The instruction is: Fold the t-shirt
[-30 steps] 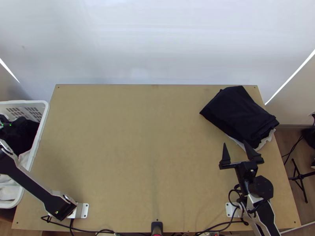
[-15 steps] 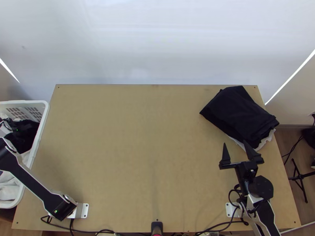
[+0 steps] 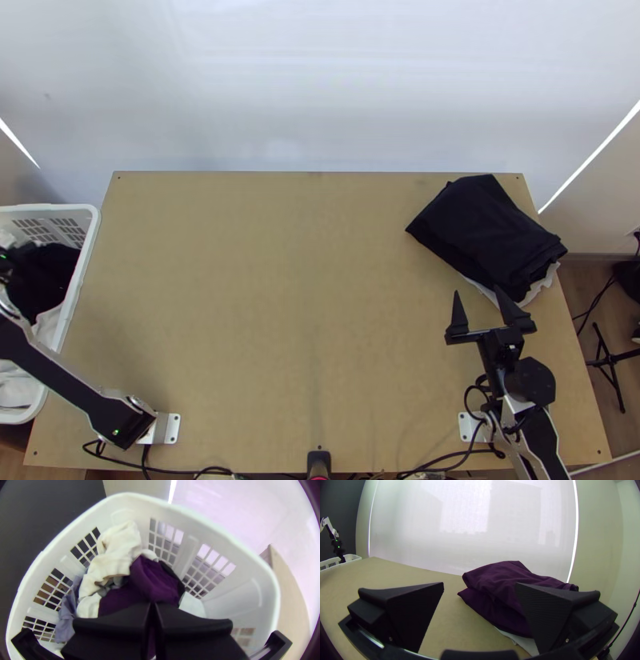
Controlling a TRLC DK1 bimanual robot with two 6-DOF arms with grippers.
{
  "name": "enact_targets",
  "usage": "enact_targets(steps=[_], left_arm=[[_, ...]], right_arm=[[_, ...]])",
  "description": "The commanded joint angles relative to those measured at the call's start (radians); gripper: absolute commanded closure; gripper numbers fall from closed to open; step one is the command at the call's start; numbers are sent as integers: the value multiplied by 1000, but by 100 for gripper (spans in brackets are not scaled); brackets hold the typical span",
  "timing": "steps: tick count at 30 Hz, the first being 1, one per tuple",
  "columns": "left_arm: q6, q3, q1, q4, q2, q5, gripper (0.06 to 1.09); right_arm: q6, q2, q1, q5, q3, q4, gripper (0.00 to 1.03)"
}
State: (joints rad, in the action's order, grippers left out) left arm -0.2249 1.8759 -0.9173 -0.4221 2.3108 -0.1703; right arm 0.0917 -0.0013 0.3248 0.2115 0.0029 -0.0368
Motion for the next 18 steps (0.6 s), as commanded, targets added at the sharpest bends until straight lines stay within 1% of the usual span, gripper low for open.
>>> enact_targets(steps=[1, 3, 5, 9, 14, 18], left_arm=[[108, 6, -9, -162, -294, -163, 105], [131, 11, -5, -195, -386, -209, 105], [157, 11, 6, -208, -475, -235, 105], [199, 11, 52, -248, -631, -259, 105], [216, 2, 135, -334, -803, -278, 105], [252, -3, 176, -340, -892, -291, 105]], right_arm=[[0, 0, 0, 0, 0, -2, 4], [0, 0, 0, 0, 0, 0, 4], [0, 0, 0, 0, 0, 0, 4], [0, 0, 0, 0, 0, 0, 4], [0, 0, 0, 0, 0, -2, 4], [0, 0, 0, 0, 0, -2, 4]])
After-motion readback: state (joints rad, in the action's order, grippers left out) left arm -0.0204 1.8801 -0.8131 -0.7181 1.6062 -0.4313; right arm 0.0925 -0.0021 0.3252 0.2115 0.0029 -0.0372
